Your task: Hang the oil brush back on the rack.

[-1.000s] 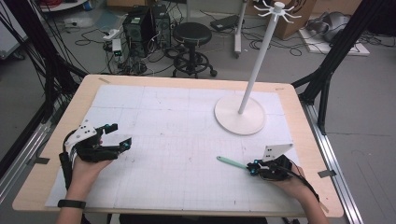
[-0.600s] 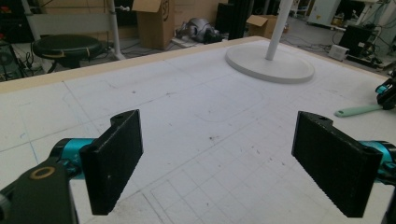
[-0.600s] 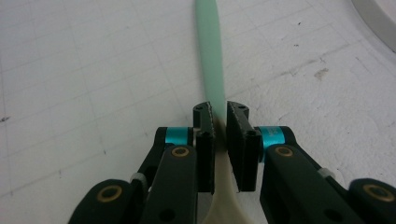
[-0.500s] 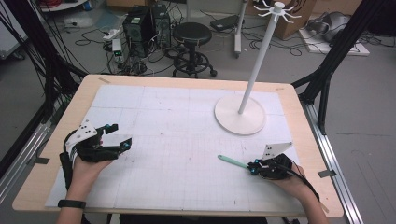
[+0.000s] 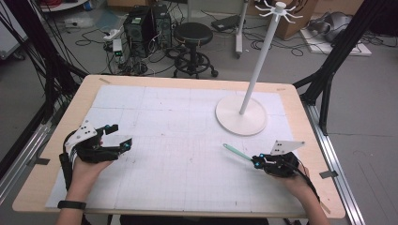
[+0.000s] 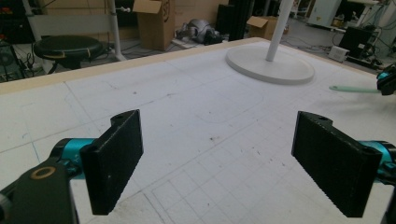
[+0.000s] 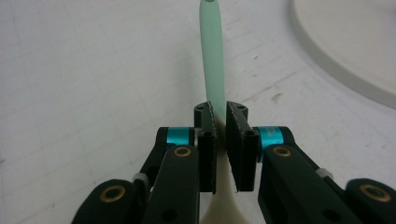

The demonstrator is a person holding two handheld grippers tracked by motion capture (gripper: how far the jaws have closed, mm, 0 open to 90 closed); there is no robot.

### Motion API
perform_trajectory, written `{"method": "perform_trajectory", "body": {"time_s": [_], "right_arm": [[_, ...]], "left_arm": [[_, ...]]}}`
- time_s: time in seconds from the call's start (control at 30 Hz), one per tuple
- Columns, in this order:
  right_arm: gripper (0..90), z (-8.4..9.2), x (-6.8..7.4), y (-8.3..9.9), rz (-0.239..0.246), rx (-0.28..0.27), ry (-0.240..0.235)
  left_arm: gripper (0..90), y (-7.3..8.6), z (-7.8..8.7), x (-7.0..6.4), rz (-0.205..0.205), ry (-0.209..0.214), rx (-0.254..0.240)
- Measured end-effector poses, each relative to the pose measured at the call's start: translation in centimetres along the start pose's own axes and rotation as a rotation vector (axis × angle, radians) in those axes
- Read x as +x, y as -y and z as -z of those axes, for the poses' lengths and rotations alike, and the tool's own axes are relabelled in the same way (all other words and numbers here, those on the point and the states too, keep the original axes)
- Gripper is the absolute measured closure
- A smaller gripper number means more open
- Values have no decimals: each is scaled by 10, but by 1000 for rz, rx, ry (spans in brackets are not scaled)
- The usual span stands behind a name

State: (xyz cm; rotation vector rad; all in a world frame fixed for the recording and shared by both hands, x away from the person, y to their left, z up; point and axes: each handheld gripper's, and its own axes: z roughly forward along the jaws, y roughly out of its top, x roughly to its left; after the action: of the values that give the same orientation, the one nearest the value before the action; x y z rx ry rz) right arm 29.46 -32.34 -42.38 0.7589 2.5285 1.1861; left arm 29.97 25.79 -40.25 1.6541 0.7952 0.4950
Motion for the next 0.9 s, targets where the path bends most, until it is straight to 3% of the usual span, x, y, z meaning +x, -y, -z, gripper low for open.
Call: {"method": "perform_trajectory", "body": {"time_s": [0.1, 0.13, 0.4, 0.53, 0.7, 0.8, 0.9], "right_arm": [[833, 4, -1, -2, -12, -22, 23], [833, 10, -3, -4, -36, -57, 42], [833, 33, -12, -14, -98, -160, 119], [833, 42, -14, -20, -118, -200, 139], [833, 65, -22, -37, -134, -263, 196], [833, 87, -27, -53, -143, -336, 227], [833, 98, -30, -62, -141, -364, 249]], "left_arm": [[171, 0, 1, 0, -1, 0, -3], [171, 0, 1, 1, 1, -1, -6], [168, -1, 2, 1, 4, 9, -14], [165, -1, 3, 2, 6, 10, -12], [165, -2, 5, 3, 10, 10, -12], [165, -2, 6, 4, 12, 11, -16], [165, -2, 6, 4, 16, 12, -15]]}}
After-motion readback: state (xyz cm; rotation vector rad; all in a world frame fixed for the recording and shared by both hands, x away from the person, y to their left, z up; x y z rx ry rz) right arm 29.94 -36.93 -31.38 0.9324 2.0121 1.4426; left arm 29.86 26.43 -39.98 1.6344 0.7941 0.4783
